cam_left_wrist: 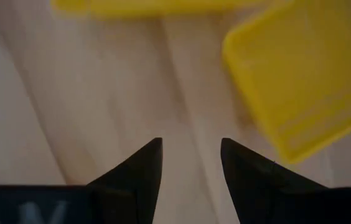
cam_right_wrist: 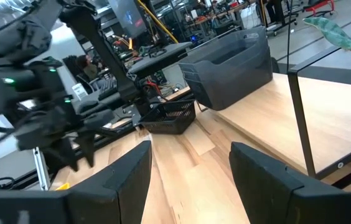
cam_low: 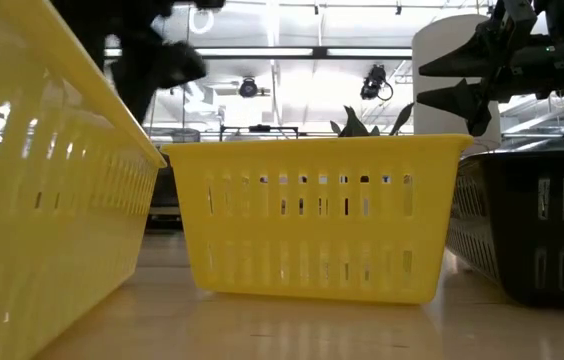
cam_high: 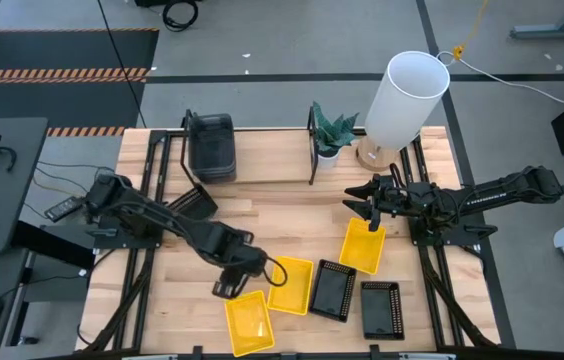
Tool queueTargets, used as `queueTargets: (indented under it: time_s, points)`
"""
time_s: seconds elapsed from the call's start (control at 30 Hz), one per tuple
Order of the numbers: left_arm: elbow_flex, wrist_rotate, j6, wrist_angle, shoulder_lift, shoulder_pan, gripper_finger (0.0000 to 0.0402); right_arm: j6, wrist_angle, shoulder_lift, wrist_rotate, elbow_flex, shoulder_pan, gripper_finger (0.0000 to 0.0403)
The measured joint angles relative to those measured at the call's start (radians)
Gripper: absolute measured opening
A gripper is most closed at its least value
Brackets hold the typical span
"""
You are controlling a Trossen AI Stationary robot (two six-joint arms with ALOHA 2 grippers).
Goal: Stack baskets on shelf by color
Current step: Stack the middle yellow bin on top of the bottom yellow bin
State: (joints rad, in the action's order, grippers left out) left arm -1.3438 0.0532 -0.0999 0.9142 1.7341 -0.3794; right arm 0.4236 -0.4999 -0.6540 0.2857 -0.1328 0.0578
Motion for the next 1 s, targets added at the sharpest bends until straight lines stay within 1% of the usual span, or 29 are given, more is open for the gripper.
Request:
queueTargets:
  time_s: [0.13, 0.27, 0.5, 0.67, 0.83, 1.0]
  points:
    - [-0.100, -0.025, 0.004, -0.006, 0.054, 0.013, 0.0171, 0.000, 0.000, 0.000, 0.000, 0.000, 0.000, 0.0221]
    - [-0.151, -0.068, 0.014, -0.064, 0.092, 0.051, 0.0171, 0.000, 0.000, 0.000, 0.000, 0.000, 0.000, 0.0221]
    - [-0.152, -0.077, 0.071, -0.272, 0.159, 0.120, 0.0171, 0.000, 0.000, 0.000, 0.000, 0.000, 0.000, 0.0221]
    - [-0.152, -0.076, 0.136, -0.402, 0.212, 0.134, 0.0171, 0.000, 0.000, 0.000, 0.000, 0.000, 0.000, 0.0221]
    - [-0.151, -0.075, 0.178, -0.446, 0.248, 0.134, 0.0171, 0.000, -0.001, 0.000, 0.000, 0.000, 0.000, 0.0221]
    - [-0.151, -0.076, 0.189, -0.482, 0.286, 0.137, 0.0171, 0.000, -0.001, 0.000, 0.000, 0.000, 0.000, 0.0221]
